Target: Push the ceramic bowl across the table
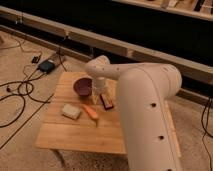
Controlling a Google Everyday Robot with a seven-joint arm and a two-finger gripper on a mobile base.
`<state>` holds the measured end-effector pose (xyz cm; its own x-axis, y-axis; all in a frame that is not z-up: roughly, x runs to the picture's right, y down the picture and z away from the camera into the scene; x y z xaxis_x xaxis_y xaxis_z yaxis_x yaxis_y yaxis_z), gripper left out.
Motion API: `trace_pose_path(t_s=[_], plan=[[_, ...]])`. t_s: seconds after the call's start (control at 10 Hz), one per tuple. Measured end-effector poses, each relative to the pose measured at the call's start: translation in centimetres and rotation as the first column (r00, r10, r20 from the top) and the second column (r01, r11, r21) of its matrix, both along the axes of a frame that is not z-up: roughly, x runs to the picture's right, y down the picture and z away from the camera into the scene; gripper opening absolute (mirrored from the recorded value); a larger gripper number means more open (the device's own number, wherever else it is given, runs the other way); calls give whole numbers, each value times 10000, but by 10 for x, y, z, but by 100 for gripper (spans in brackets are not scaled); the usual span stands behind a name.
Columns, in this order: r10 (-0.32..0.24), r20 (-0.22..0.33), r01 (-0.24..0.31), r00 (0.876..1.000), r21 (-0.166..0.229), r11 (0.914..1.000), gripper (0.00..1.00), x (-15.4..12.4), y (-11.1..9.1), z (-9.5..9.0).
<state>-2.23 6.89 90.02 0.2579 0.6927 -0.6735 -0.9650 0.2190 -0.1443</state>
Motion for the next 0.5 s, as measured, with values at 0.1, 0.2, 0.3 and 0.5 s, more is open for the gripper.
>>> trace_pose_path(t_s=[0.1, 0.2, 0.3, 0.5], plan=[[-135, 117, 134, 9998, 50, 9999, 65, -4, -7, 10], [-242, 222, 240, 9995, 94, 9997, 65, -9, -13, 18], [-383, 370, 377, 9986, 148, 9992, 65, -16, -20, 28], [-572, 594, 556, 9966, 274, 9981, 65, -27, -33, 43]])
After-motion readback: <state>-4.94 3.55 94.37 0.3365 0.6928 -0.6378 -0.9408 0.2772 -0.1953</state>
